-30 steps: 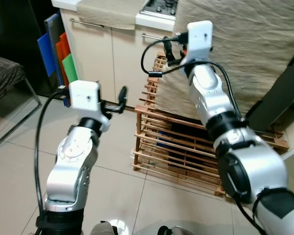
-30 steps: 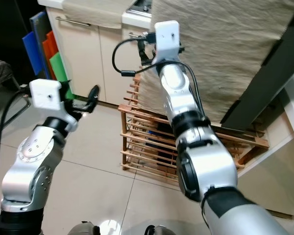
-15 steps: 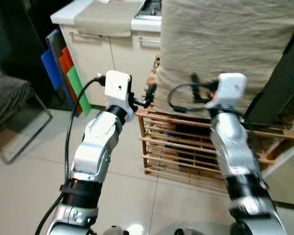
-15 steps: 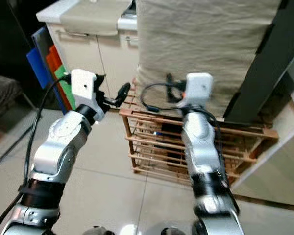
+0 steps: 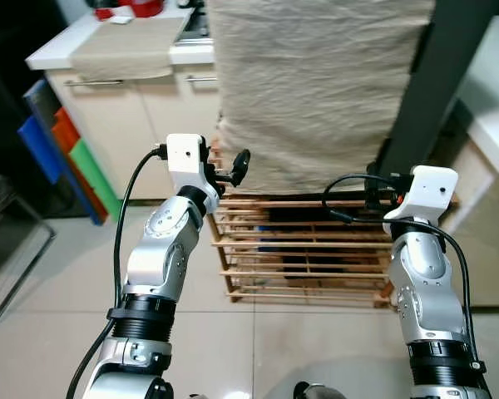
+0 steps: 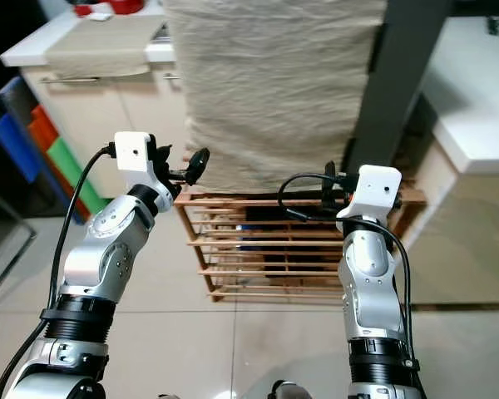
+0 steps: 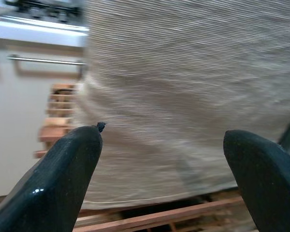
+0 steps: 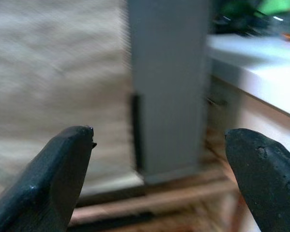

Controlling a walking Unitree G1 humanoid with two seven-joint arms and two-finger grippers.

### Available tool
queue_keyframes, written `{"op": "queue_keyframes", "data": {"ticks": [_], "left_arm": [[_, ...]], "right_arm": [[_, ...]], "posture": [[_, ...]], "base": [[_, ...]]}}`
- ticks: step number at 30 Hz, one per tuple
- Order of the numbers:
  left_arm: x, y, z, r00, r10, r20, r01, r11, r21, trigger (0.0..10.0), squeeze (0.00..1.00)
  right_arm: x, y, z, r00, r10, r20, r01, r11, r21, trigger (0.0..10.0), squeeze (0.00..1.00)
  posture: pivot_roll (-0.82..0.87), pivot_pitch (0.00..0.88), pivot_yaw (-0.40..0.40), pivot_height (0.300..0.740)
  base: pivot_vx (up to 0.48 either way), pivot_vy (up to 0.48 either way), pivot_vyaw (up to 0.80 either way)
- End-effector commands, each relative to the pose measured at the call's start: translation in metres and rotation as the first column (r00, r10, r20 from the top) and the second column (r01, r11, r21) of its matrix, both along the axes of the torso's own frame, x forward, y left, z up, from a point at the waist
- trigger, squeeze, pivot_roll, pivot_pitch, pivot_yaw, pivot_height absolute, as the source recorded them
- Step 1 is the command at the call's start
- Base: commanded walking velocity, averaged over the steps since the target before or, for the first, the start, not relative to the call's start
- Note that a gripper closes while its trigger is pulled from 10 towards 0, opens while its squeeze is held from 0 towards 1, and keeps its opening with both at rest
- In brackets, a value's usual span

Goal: Restocking fridge

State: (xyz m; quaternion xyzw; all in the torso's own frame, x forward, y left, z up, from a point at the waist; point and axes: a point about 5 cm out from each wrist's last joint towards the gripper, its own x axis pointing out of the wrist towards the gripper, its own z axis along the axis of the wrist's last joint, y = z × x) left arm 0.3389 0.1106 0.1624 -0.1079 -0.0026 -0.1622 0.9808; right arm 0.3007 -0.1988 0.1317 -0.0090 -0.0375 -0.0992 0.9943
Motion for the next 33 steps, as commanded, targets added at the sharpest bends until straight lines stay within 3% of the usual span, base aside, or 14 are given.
{"op": "queue_keyframes", "data": {"ticks": [1, 8, 14, 25, 33], "left_arm": [[-0.001, 0.01, -0.003, 1.0, 0.022, 0.001, -0.022, 1.0, 0.004, 10.0, 0.0], [-0.003, 0.002, -0.005, 1.0, -0.026, 0.01, 0.026, 1.0, -0.001, 10.0, 0.0], [0.0, -0.01, -0.001, 0.996, -0.079, 0.038, 0.078, 0.997, 0.017, 10.0, 0.0], [0.001, -0.016, -0.001, 0.993, -0.104, 0.048, 0.103, 0.994, 0.024, 10.0, 0.0], [0.003, -0.014, -0.002, 0.995, -0.094, 0.045, 0.093, 0.995, 0.018, 10.0, 0.0]], "right_arm": [[-0.003, -0.002, -0.002, 1.0, -0.013, -0.023, 0.013, 1.0, -0.005, 10.0, 0.0], [-0.004, -0.002, -0.002, 1.0, -0.006, -0.031, 0.005, 0.998, -0.055, 10.0, 0.0], [-0.007, 0.001, -0.002, 0.999, -0.005, -0.037, 0.003, 0.998, -0.06, 10.0, 0.0], [-0.009, -0.001, -0.003, 0.999, -0.012, -0.044, 0.008, 0.998, -0.068, 10.0, 0.0], [-0.009, -0.002, -0.004, 0.999, -0.012, -0.05, 0.008, 0.997, -0.078, 10.0, 0.0]], "posture": [[-0.14, 0.0, 0.088, 0.74], [-0.15, 0.0, 0.097, 0.74], [-0.17, 0.0, 0.114, 0.74], [-0.18, 0.0, 0.119, 0.74], [-0.17, 0.0, 0.116, 0.74]], "base": [[0.0, 0.0, -0.72], [0.0, -0.071, -0.72], [0.0, -0.446, -0.72], [0.0, -0.441, -0.72], [0.0, 0.0, -0.72]]}}
